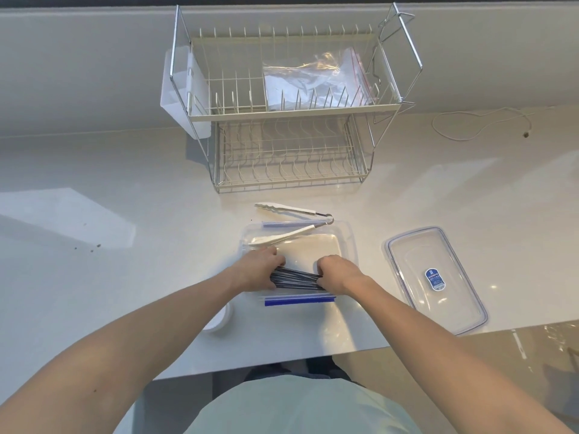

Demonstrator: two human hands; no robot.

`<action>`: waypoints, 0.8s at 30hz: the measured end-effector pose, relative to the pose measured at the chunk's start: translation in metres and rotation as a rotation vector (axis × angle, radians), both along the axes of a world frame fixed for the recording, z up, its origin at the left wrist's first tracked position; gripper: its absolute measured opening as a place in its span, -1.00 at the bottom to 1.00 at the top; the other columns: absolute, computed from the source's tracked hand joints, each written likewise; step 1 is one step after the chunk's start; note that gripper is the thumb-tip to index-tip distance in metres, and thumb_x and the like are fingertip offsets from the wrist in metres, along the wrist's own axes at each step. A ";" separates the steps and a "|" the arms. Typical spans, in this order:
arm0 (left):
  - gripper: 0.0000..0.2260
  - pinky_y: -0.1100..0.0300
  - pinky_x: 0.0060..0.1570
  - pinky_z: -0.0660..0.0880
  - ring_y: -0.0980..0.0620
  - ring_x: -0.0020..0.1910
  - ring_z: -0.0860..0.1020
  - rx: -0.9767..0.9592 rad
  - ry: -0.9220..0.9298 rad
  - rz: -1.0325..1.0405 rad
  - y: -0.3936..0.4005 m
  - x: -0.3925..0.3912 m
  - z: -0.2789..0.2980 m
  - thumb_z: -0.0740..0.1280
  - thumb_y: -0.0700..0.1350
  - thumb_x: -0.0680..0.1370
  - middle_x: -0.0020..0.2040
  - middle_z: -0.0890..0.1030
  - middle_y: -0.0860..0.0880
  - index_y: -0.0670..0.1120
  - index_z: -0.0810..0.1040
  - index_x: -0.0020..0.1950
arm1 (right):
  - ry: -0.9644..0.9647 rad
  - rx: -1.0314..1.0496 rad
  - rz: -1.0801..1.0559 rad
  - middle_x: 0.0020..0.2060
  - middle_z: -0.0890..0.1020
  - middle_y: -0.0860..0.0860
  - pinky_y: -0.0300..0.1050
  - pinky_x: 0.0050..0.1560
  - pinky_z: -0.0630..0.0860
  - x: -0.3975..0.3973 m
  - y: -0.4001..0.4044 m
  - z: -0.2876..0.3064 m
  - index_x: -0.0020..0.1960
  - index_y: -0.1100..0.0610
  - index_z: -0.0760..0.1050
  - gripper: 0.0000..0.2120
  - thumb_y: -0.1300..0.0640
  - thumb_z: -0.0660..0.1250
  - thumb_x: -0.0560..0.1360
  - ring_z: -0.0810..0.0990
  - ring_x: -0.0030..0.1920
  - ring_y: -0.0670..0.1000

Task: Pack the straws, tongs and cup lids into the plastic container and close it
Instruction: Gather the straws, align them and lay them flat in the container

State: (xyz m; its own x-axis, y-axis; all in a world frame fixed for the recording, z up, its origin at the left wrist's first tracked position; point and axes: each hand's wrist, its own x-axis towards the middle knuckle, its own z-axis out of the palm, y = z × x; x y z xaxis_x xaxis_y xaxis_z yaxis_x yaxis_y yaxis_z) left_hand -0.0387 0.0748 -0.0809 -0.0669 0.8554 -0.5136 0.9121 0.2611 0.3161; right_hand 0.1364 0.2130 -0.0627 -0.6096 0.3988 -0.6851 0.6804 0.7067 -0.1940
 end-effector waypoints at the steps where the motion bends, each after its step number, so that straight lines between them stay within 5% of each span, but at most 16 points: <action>1: -0.58 0.07 0.08 0.51 -0.08 0.14 0.52 -0.002 0.001 -0.008 0.000 0.000 0.001 0.45 -0.01 0.43 0.16 0.53 -0.07 -0.05 0.54 0.26 | -0.002 -0.011 -0.015 -0.02 0.61 0.13 -0.10 -0.17 0.39 0.000 -0.002 0.000 -0.01 0.17 0.55 -0.90 0.24 0.29 0.50 0.52 -0.11 0.17; 7: -0.60 0.06 0.03 0.52 -0.08 0.08 0.54 -0.043 -0.010 -0.007 -0.002 0.005 0.006 0.41 0.08 0.46 0.12 0.55 -0.06 -0.03 0.53 0.24 | 0.035 0.018 0.017 -0.03 0.54 0.12 -0.08 -0.14 0.38 0.000 -0.002 0.007 -0.07 0.14 0.48 -0.92 0.28 0.25 0.51 0.50 -0.10 0.17; 13: -0.66 0.09 0.01 0.49 -0.11 0.08 0.58 -0.134 0.005 -0.027 -0.002 0.005 0.020 0.36 0.09 0.53 0.11 0.60 -0.07 -0.08 0.53 0.20 | 0.107 0.082 0.014 0.13 0.63 0.17 -0.10 -0.10 0.40 -0.013 0.009 0.034 0.12 0.21 0.57 -0.79 0.13 0.26 0.58 0.61 0.09 0.22; 19: -0.60 -0.01 0.16 0.54 -0.13 0.21 0.57 -0.075 0.002 -0.020 0.004 -0.003 0.035 0.33 0.08 0.56 0.23 0.62 -0.08 -0.10 0.52 0.32 | 0.516 0.463 -0.090 -0.04 0.61 0.15 -0.02 -0.17 0.42 -0.033 0.025 0.055 0.06 0.20 0.53 -0.81 0.07 0.30 0.57 0.59 -0.03 0.20; 24: -0.68 0.11 0.05 0.48 -0.08 0.14 0.60 0.109 -0.010 0.095 0.019 -0.008 0.058 0.30 0.03 0.60 0.15 0.65 0.00 -0.02 0.55 0.32 | 0.391 0.371 0.035 0.27 0.49 0.16 0.09 0.23 0.43 -0.049 0.037 0.040 0.40 0.19 0.34 -0.41 -0.05 0.44 0.51 0.48 0.24 0.21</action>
